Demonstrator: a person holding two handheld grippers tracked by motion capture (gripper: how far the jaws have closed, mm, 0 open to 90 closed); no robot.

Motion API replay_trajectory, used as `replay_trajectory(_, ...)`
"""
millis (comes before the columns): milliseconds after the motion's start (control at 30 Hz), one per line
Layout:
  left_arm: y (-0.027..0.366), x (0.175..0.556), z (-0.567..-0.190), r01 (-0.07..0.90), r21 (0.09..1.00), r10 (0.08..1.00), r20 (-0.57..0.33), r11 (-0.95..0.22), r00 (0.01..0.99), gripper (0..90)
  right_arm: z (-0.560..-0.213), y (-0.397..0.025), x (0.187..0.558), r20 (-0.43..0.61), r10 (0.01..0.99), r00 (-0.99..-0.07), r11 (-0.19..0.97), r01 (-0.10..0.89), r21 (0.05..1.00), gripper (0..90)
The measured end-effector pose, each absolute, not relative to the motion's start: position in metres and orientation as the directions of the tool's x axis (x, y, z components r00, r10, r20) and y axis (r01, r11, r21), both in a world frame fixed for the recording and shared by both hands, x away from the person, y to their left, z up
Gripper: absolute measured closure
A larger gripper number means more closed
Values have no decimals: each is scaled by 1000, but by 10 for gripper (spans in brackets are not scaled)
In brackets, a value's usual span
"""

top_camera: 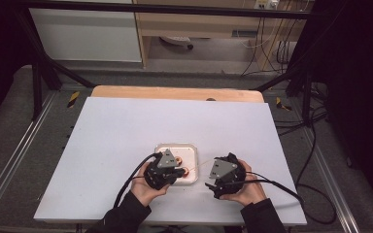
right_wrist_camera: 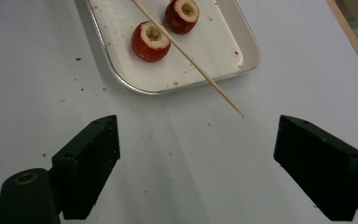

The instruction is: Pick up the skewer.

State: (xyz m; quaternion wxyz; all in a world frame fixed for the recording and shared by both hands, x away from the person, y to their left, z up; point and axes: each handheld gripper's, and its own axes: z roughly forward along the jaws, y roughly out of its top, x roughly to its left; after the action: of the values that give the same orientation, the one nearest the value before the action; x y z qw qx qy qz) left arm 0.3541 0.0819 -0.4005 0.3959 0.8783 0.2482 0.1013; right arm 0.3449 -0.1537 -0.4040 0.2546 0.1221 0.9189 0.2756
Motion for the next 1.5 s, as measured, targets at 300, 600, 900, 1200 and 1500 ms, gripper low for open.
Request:
replay_trajectory(300,66,352,-401,336,734,480,-15,-591,877,884,-406,-145,344,-497,224,-838,875,-51,481,289)
replay_trajectory(600,54,348,-399,315,730,453,-9,-606,892,884,-411,-143,343,-552,72,-831,910,-172,378,460)
replay_trajectory(900,48,344,-399,294,725,425,-2,-623,905,884,-415,-143,343,-585,-21,-811,924,-240,299,607)
replay_trajectory(1200,46,342,-401,284,724,407,-4,-629,913,884,-417,-143,342,-618,-114,-778,918,-321,234,762)
replay_trajectory(1500,47,343,-402,285,721,404,-8,-631,915,884,-418,-144,341,-629,-163,-761,919,-348,183,858)
